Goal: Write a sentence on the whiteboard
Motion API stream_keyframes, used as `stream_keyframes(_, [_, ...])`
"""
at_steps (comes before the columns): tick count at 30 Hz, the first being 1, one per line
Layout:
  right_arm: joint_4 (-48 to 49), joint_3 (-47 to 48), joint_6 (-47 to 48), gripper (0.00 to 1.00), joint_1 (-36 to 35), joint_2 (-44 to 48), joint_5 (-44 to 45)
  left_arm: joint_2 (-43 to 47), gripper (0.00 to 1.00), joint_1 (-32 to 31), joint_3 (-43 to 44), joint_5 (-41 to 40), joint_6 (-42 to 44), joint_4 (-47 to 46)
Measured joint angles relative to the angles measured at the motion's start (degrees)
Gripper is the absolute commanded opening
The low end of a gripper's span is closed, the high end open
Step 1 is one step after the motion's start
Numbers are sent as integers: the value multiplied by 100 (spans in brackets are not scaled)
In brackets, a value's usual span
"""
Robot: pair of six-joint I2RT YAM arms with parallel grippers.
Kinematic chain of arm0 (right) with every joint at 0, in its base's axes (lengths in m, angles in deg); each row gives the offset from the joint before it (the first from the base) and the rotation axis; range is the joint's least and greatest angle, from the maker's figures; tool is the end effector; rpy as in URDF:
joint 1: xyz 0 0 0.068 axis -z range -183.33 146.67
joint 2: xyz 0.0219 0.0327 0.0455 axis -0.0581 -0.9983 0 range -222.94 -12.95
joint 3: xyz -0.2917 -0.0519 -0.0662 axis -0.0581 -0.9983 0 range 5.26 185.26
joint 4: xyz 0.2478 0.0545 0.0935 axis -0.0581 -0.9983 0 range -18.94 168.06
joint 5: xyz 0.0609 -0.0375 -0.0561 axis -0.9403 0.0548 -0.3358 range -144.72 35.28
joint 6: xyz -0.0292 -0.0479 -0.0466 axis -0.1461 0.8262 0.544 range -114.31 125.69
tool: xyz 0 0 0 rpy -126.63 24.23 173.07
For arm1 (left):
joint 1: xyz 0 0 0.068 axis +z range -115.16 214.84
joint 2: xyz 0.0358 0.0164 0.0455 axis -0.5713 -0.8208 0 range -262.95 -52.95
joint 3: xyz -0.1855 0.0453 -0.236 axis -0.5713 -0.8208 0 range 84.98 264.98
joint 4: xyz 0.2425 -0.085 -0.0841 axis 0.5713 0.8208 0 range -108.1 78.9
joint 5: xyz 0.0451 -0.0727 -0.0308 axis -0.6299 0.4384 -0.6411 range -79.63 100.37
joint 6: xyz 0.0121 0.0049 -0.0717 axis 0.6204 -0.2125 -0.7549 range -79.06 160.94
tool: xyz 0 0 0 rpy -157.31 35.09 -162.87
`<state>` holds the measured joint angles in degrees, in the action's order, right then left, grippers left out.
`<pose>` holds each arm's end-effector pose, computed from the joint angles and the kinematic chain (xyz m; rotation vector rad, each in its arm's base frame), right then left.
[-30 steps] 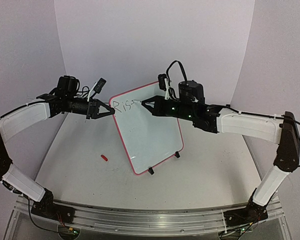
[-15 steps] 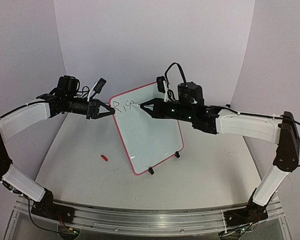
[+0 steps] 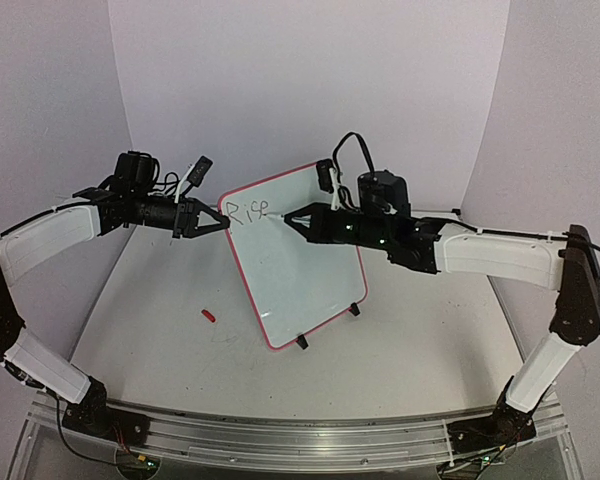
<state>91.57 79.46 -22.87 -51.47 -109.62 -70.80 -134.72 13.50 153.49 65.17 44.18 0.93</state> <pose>0.2832 0.3413 0.3447 -0.5406 1.8051 1.1994 0.2905 -0.1667 0.3480 0.9862 1.8369 -1.1999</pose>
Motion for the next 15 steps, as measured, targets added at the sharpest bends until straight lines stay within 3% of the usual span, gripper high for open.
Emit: stream_keyframes(15, [-112, -190, 45, 0, 9, 382, 496, 9, 0, -35, 0, 24, 47, 0])
